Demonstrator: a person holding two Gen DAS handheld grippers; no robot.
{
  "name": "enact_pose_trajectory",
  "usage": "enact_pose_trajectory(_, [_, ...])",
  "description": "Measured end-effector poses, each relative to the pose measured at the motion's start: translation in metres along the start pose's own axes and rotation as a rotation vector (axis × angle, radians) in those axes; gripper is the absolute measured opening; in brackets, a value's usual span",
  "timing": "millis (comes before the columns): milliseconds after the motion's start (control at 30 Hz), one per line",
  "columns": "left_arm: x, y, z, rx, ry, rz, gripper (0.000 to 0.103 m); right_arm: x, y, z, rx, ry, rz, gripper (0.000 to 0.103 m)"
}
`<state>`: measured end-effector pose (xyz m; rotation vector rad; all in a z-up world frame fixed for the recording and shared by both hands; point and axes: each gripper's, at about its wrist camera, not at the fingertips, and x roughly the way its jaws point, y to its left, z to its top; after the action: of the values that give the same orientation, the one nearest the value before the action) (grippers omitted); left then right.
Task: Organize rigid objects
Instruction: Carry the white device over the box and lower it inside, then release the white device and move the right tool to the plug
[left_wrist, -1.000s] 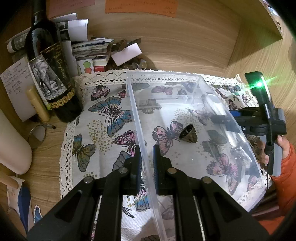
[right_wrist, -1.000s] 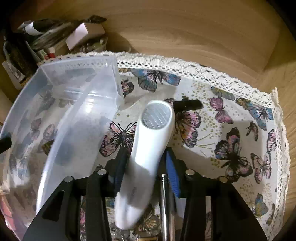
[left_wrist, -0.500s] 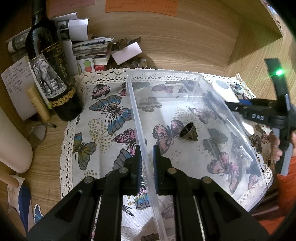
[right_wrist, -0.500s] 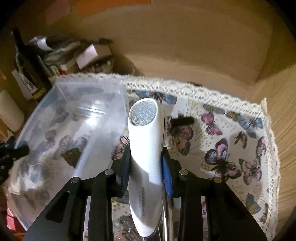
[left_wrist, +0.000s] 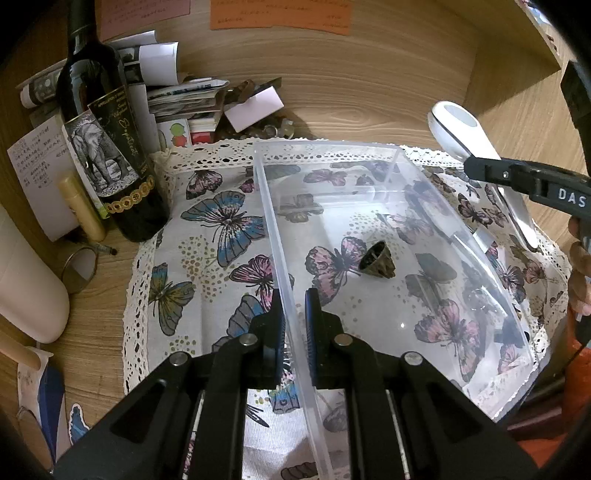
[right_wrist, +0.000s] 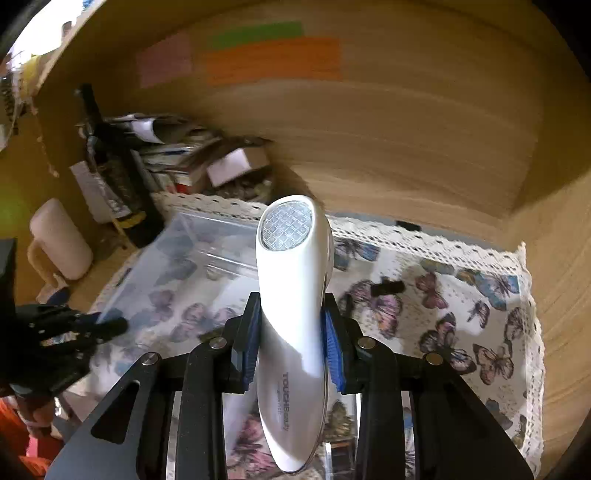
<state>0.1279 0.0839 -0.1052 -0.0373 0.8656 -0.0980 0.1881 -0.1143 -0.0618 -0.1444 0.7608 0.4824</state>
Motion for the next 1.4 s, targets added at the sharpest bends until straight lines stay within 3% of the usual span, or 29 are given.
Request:
enact_pose_trajectory(200, [0.000,0.001,-0.001,0.012,-0.006,-0.011,0.011,0.006,0.027,0.001,-0.044,0.020,0.052,0.028])
enact_pose_trajectory(500, [0.000,0.003,-0.001,0.022,-0.017,-0.033,0.011,0.043,0.069,-0.008,-0.124,0.136,0.116,0.028])
enact_pose_trajectory(800, [0.000,0.004,-0.002,0.024,-0.018,-0.044,0.012,0.065,0.079,-0.017,-0.136,0.236,0.131,0.029])
enact_pose_trajectory(1133, [0.003,0.004,0.000,0.019,-0.014,-0.037,0.012,0.043,0.072,-0.010,-0.150,0.147,0.098,0.030])
enact_pose_trajectory(1400, [0.002,0.002,0.000,0.010,-0.010,-0.023,0.012,0.016,0.041,-0.004,-0.094,0.059,0.033,0.031])
